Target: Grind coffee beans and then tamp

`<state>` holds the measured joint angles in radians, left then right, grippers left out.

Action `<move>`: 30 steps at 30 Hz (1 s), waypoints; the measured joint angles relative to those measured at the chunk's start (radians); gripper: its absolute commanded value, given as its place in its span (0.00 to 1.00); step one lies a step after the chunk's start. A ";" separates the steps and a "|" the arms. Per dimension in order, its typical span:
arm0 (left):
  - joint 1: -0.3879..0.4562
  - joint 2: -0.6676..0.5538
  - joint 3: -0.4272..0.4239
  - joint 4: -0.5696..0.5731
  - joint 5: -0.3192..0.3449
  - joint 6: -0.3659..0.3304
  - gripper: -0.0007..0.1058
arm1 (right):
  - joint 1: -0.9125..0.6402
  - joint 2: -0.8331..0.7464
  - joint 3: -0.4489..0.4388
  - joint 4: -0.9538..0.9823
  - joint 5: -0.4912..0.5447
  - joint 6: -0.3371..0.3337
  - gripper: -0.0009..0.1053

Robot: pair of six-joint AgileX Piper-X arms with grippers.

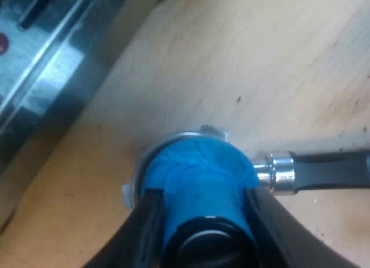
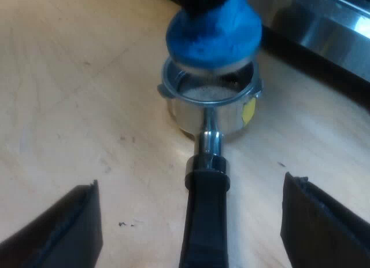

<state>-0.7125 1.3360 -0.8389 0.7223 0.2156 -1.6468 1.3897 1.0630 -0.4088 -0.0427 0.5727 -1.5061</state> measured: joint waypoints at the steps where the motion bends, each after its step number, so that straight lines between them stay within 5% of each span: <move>1: 0.000 0.005 0.000 -0.003 0.000 0.000 0.01 | 0.000 0.000 0.000 0.000 0.000 0.000 0.64; 22: 0.000 0.103 0.001 -0.029 0.000 0.000 0.01 | 0.000 0.000 0.000 0.000 0.019 0.000 0.64; 30: 0.000 0.082 0.074 -0.106 0.010 0.000 0.01 | 0.000 0.000 0.000 0.000 0.020 0.000 0.64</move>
<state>-0.7125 1.4178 -0.7651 0.6160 0.2259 -1.6468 1.3897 1.0630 -0.4088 -0.0427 0.5926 -1.5061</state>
